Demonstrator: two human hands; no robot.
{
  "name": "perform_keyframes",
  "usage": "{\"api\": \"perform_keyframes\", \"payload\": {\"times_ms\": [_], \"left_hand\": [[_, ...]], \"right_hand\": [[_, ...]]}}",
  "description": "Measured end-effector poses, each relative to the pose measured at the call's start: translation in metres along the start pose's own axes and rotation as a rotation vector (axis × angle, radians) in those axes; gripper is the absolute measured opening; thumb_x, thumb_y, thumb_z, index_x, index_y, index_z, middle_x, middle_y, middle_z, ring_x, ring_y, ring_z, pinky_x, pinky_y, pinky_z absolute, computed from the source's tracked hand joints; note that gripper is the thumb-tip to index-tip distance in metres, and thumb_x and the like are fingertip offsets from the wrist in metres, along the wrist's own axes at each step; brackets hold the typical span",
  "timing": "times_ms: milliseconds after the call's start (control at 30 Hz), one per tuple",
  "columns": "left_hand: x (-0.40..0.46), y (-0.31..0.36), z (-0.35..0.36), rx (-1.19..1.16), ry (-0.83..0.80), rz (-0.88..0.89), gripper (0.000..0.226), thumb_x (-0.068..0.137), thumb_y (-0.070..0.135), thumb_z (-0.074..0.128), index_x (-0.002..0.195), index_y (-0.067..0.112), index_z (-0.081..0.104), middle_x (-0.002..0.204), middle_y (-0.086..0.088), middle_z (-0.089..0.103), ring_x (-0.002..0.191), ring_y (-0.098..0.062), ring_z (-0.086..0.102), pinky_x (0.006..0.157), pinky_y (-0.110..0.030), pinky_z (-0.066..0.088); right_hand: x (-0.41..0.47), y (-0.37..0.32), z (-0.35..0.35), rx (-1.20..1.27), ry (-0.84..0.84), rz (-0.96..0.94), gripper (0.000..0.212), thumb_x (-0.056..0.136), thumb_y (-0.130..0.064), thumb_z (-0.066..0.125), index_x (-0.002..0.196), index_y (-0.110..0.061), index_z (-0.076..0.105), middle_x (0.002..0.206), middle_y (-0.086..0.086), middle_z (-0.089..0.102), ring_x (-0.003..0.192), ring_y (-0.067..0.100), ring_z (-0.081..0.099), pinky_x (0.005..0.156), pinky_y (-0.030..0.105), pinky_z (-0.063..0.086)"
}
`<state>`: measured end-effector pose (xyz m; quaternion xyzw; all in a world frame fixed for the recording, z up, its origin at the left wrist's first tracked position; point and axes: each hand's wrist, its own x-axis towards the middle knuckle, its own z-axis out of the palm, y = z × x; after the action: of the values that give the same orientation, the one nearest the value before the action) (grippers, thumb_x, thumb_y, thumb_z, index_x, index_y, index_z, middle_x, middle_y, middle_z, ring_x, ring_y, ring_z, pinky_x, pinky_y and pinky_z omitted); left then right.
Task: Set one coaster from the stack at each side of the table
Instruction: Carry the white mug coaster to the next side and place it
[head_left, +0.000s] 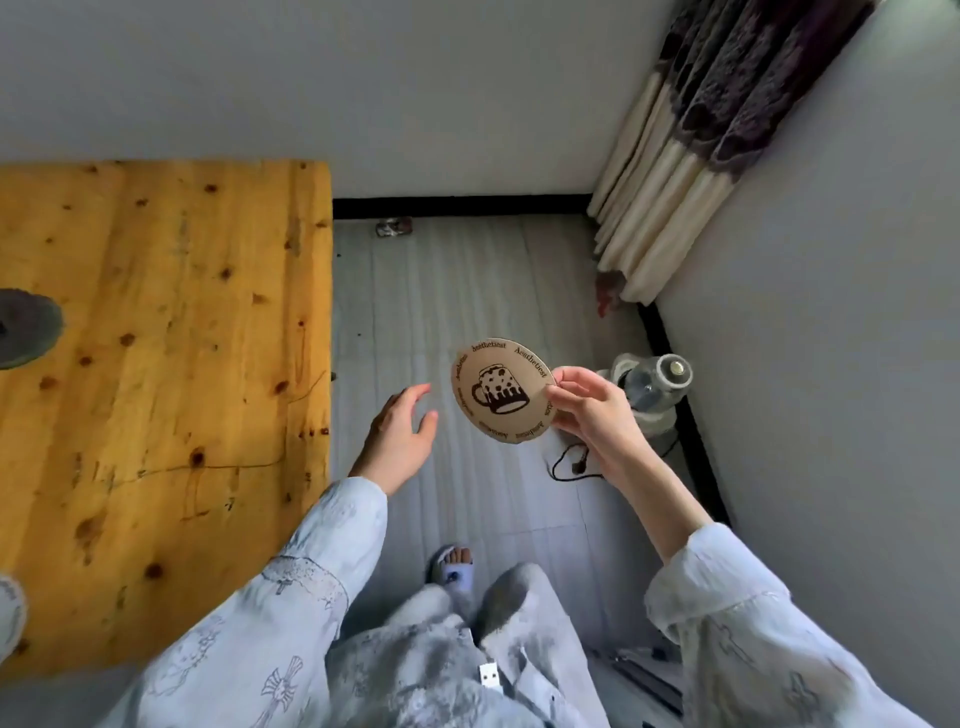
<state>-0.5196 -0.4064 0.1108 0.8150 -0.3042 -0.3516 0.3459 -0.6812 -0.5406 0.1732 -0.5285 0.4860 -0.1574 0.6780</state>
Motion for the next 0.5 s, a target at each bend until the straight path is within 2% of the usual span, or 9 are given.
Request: {"api": "perform_keyframes", "payload": {"times_ms": [133,200,500], "left_hand": [[0.015,0.003,-0.008,-0.081,0.134,-0.139,0.04,0.091,0.021,0.046,0.131,0.019,0.041,0.141,-0.007,0.044,0.127,-0.022,0.044,0.103,-0.033,0.035],[0.018,0.001,-0.009,-0.107,0.144,-0.177,0.041,0.091,0.019,0.046,0.132,0.019,0.04,0.141,-0.007,0.043,0.127,-0.022,0.043,0.102,-0.033,0.035],[0.051,0.021,-0.025,-0.317,0.528,-0.397,0.041,0.09,0.013,0.048,0.13,0.012,0.043,0.134,-0.014,0.048,0.121,-0.025,0.046,0.101,-0.039,0.04]], "right_hand": [[0.05,-0.027,0.012,-0.085,-0.172,0.013,0.023,0.088,0.001,0.054,0.072,-0.016,0.057,0.074,0.003,0.061,0.07,0.012,0.056,0.069,0.025,0.047],[0.063,-0.032,0.018,-0.102,-0.201,0.011,0.024,0.087,0.001,0.055,0.071,-0.016,0.057,0.073,0.002,0.06,0.07,0.013,0.056,0.07,0.026,0.048],[0.158,-0.092,0.072,-0.306,-0.615,0.012,0.026,0.088,0.0,0.054,0.071,-0.018,0.057,0.073,-0.001,0.055,0.072,0.01,0.055,0.067,0.022,0.052]]}}
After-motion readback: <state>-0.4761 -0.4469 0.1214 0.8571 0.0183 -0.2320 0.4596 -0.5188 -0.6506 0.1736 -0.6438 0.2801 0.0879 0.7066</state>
